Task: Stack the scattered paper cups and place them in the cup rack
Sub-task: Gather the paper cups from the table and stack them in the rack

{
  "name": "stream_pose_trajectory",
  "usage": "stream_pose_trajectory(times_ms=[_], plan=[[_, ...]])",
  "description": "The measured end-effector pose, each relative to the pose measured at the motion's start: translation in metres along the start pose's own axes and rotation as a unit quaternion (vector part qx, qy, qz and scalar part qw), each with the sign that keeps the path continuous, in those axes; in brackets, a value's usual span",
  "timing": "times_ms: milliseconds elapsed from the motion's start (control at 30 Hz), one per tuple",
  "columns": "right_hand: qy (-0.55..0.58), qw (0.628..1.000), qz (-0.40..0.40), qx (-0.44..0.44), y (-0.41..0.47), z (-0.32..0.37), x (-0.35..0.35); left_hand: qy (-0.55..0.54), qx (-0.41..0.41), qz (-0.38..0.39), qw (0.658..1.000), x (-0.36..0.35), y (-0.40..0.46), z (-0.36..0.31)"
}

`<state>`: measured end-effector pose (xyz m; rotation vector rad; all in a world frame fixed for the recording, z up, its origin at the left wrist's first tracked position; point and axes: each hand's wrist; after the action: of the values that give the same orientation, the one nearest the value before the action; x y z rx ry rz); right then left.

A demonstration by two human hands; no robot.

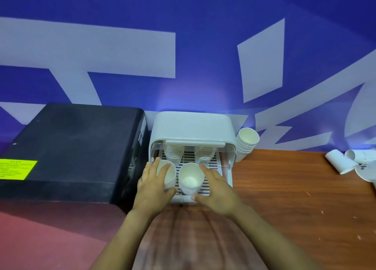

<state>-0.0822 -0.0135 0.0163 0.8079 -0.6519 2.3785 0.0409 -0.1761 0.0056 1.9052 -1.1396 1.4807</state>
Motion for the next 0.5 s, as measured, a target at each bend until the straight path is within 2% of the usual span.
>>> stream_pose_trajectory(times_ms=[367,500], plan=[[0.004,1.0,-0.01,-0.025,-0.071,-0.033,0.027,-0.087,-0.027,-0.069,0.993,0.01,-0.04,-0.05],[-0.009,0.999,-0.027,-0.038,-0.095,-0.048,0.049,-0.097,-0.068,-0.059,0.991,0.003,-0.057,-0.083]])
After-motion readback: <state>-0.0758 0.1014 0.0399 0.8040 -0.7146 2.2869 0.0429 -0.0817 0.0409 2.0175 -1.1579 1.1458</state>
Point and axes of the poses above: each hand's wrist, its own y-axis towards the middle knuckle, its own x-axis out of the back of the hand, z = x × y, and after that the axes turned 10 degrees about y, right-handed
